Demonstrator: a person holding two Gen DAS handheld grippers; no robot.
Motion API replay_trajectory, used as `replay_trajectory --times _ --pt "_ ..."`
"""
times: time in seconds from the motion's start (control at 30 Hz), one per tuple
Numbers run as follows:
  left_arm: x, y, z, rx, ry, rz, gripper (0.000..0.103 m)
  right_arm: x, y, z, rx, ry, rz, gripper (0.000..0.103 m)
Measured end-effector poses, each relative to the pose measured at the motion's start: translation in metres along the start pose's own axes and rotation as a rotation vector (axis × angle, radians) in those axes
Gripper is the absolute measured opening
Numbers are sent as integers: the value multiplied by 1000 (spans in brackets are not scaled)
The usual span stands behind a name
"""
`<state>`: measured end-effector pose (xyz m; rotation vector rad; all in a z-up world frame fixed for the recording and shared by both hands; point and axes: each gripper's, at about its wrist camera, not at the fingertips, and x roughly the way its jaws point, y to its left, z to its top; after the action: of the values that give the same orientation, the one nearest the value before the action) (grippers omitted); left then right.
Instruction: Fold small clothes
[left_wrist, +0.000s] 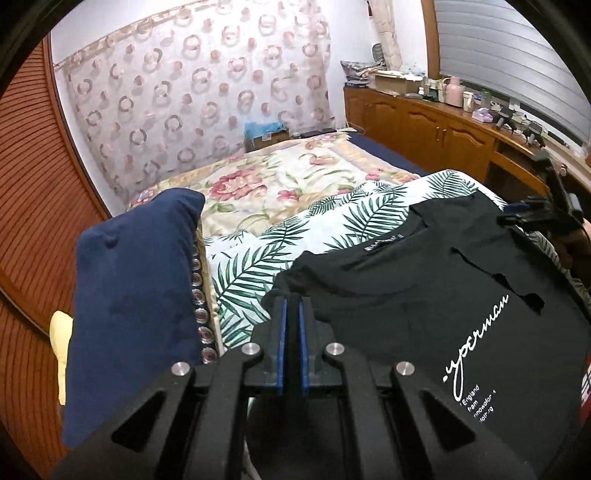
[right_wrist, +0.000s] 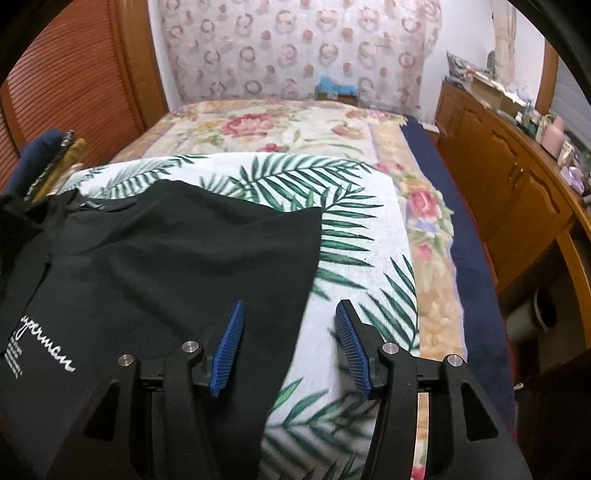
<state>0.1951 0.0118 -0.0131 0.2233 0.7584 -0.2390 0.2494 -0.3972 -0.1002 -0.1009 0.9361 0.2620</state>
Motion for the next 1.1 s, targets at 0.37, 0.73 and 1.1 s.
replay_trajectory --times 0.37,0.73,1.1 --pt "-29 2 -11 -46 -66 -5 3 9 25 33 -52 -40 73 4" --pt "-133 0 -38 -86 -221 -60 3 -147 57 3 -132 -302 95 3" --pt "-205 -1 -95 -123 -256 -74 3 -239 68 -77 -141 -333 126 3"
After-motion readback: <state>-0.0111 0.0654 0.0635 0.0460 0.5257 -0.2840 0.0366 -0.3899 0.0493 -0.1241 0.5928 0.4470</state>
